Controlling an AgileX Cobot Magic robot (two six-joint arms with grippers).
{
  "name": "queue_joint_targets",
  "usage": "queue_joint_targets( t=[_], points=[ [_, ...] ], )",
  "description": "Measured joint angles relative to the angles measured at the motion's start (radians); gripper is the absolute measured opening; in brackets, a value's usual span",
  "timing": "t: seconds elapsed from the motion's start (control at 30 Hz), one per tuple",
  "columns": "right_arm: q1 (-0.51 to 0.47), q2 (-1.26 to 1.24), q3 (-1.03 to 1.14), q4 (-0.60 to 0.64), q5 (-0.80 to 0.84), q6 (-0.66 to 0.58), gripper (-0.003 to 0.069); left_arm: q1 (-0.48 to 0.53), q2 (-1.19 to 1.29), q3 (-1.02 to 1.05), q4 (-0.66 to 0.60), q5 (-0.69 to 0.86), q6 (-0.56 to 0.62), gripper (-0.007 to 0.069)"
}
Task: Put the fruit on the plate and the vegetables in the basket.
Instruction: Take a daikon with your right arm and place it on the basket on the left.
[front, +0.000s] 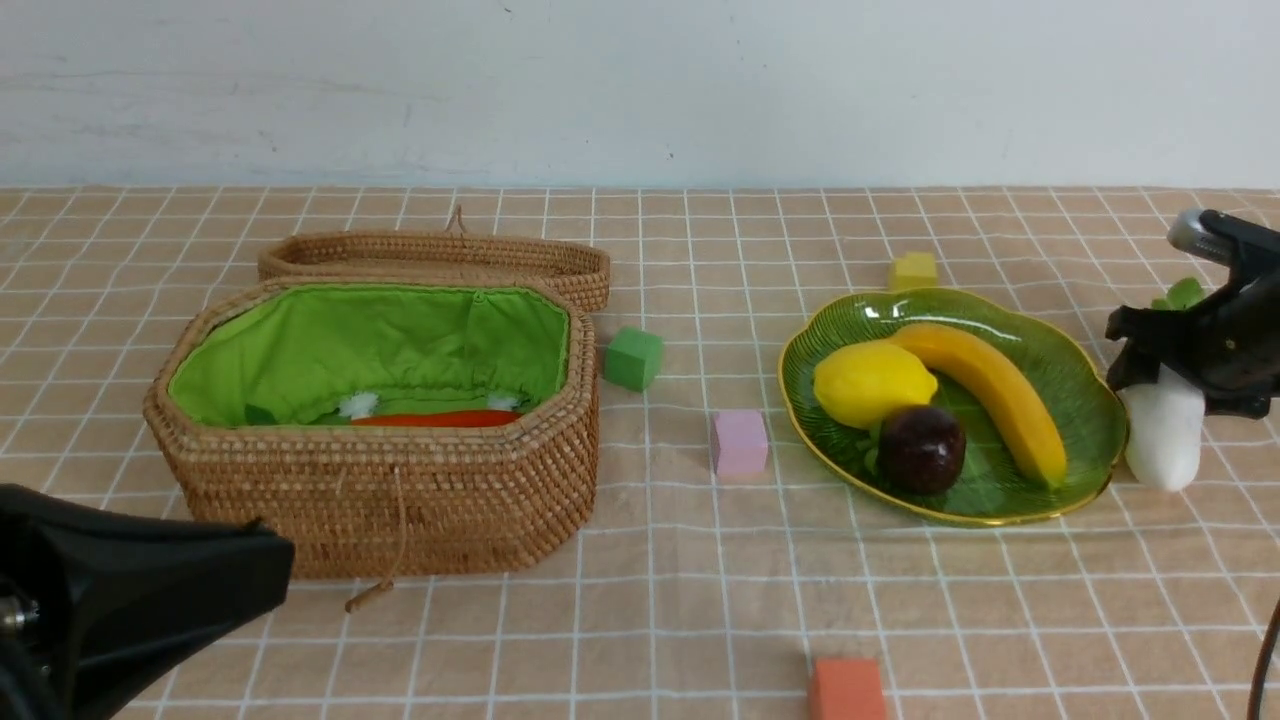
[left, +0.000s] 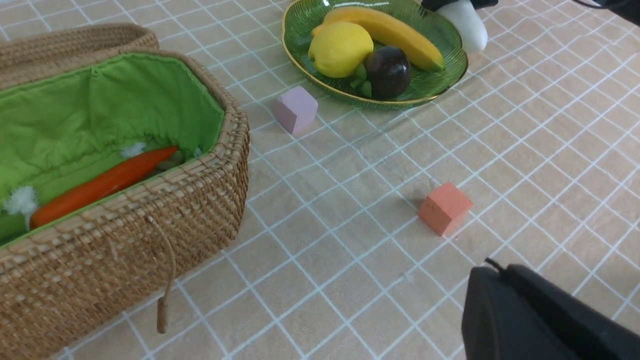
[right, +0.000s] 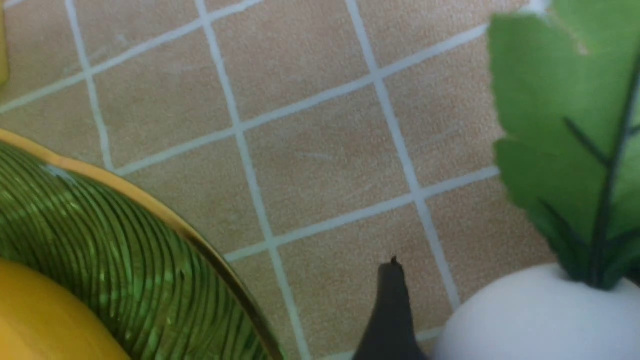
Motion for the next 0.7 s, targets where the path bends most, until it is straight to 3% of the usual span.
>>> queue_joint_targets(
  t=[0.23,0.37,0.5,0.53,0.57,0.7],
  points=[
    [0.0,-0.084,0.007,-0.098,0.101,0.002,0.0512,0.0,0.006,0.0,0.009,0.001,-0.002,-0.0013],
    [0.037,-0.245,0.008,0.021,0.193,-0.054,0.0512,0.0,0.002,0.0,0.097,0.044,-0.066,-0.0013],
    [0.219,-0.369,-0.02,0.29,0.254,-0.348,0.0512,0.0,-0.037,0.0,0.279,0.111,-0.248,-0.0013],
    [0.231,-0.369,-0.02,0.29,0.257,-0.366,0.0512,0.0,-0.043,0.0,0.3,0.114,-0.26,-0.0013],
    [0.323,-0.382,-0.05,0.413,0.272,-0.481,0.0512,0.0,-0.066,0.0,0.362,0.136,-0.349,-0.0013],
    [0.57,-0.347,-0.163,0.603,0.261,-0.729,0.0512,0.0,-0.134,0.0,0.502,0.232,-0.548,-0.0013]
  ],
)
